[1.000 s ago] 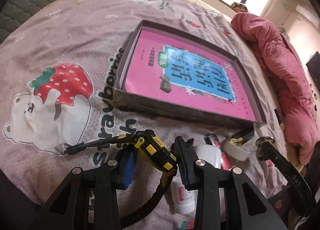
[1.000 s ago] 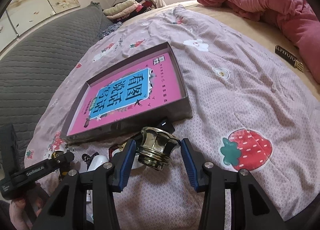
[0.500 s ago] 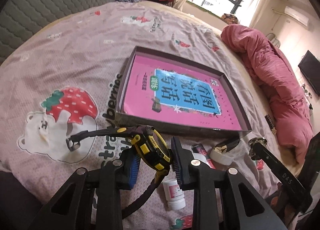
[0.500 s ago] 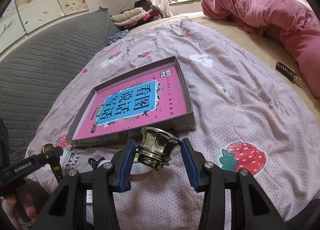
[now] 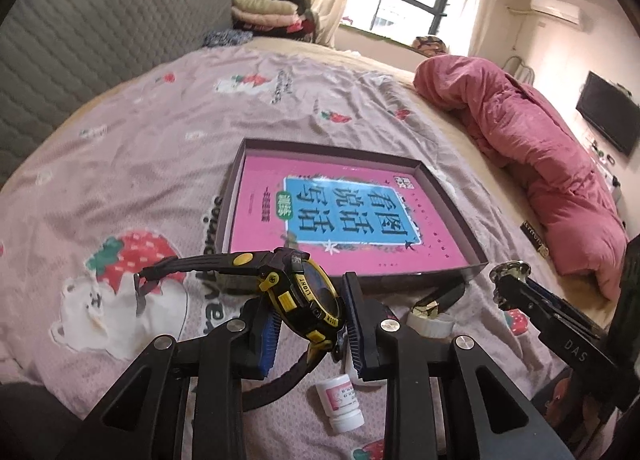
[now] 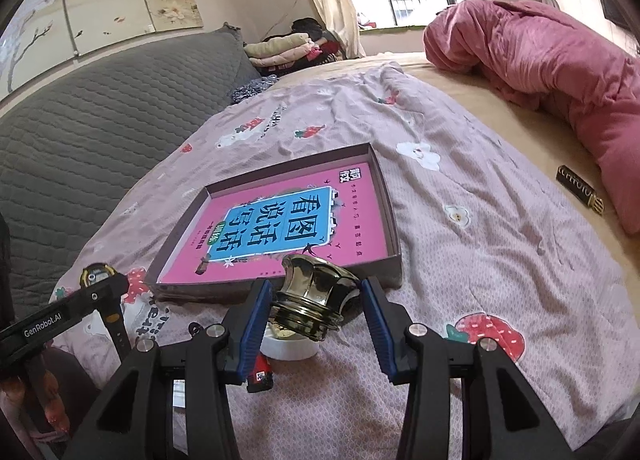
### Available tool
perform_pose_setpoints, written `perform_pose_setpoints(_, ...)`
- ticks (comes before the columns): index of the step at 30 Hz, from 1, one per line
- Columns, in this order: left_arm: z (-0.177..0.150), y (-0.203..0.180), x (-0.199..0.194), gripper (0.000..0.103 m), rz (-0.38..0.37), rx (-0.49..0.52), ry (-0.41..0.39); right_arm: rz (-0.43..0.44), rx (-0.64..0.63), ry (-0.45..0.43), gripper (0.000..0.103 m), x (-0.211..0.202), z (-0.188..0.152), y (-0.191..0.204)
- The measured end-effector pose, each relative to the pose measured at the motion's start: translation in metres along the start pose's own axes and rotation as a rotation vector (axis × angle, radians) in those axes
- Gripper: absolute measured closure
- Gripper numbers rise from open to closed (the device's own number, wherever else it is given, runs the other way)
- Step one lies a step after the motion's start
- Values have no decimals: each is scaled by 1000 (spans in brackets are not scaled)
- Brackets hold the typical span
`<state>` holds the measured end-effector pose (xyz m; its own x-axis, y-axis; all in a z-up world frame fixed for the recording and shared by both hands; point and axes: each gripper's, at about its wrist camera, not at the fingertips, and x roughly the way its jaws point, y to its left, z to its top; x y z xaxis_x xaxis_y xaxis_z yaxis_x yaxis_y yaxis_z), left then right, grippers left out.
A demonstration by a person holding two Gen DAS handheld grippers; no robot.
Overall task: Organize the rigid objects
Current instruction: 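Close the left tool on the watch while the right tool closes on the brass knob, then lift and carry the watch with the left tool while the right tool carries the knob toward the tray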
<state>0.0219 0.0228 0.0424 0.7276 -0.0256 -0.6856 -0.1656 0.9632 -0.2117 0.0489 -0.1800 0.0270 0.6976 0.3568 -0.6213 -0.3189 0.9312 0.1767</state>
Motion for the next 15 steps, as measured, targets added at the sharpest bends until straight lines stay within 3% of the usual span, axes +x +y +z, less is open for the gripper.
perform_pose_setpoints(15,9,-8,0,74,6,70,-65,-14,-29,-26,56,1,6,1)
